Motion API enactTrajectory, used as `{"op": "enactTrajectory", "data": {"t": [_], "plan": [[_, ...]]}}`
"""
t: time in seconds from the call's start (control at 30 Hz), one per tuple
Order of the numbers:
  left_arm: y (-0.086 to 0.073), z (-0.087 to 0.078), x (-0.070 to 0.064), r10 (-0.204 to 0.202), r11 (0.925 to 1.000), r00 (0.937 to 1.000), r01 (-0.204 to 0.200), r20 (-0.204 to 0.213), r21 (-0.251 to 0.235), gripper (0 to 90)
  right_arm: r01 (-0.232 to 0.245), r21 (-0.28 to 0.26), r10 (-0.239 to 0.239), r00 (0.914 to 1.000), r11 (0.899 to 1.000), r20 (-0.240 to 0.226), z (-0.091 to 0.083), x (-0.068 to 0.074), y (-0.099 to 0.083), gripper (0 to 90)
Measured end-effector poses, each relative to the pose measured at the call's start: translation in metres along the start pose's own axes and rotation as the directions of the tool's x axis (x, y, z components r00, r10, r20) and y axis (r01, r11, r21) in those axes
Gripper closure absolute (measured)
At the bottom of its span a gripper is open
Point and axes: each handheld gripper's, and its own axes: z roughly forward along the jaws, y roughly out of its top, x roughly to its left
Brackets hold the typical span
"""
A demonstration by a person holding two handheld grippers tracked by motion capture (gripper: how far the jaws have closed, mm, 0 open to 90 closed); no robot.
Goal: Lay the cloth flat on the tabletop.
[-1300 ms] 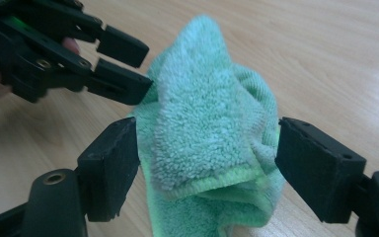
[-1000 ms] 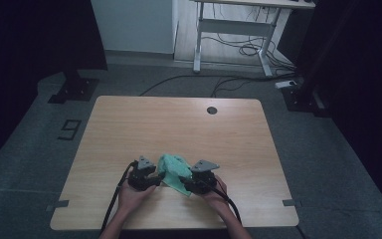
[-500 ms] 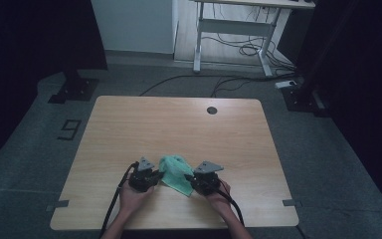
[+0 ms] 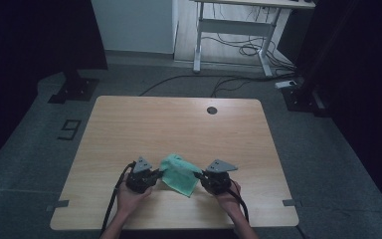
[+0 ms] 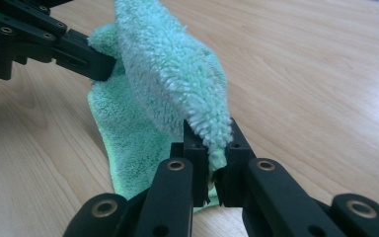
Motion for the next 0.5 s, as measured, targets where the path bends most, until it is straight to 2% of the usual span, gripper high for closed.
{"op": "enactTrajectory", "data": {"t": [0.17, 0.5], "plan": [[0.003, -0.009, -0.003, 0.027, 0.9994, 0.9996, -0.027, 0.010, -0.022, 86.6, 0.019, -0.013, -0.019, 0.9998, 1.000, 0.005, -0.010, -0.003, 0.002, 85.1], [0.009, -0.021, -0.005, 0.046, 0.9973, 0.9988, -0.045, 0.018, -0.058, 86.6, 0.008, -0.053, -0.008, 1.0000, 0.999, 0.003, -0.029, -0.013, 0.008, 85.1]]}}
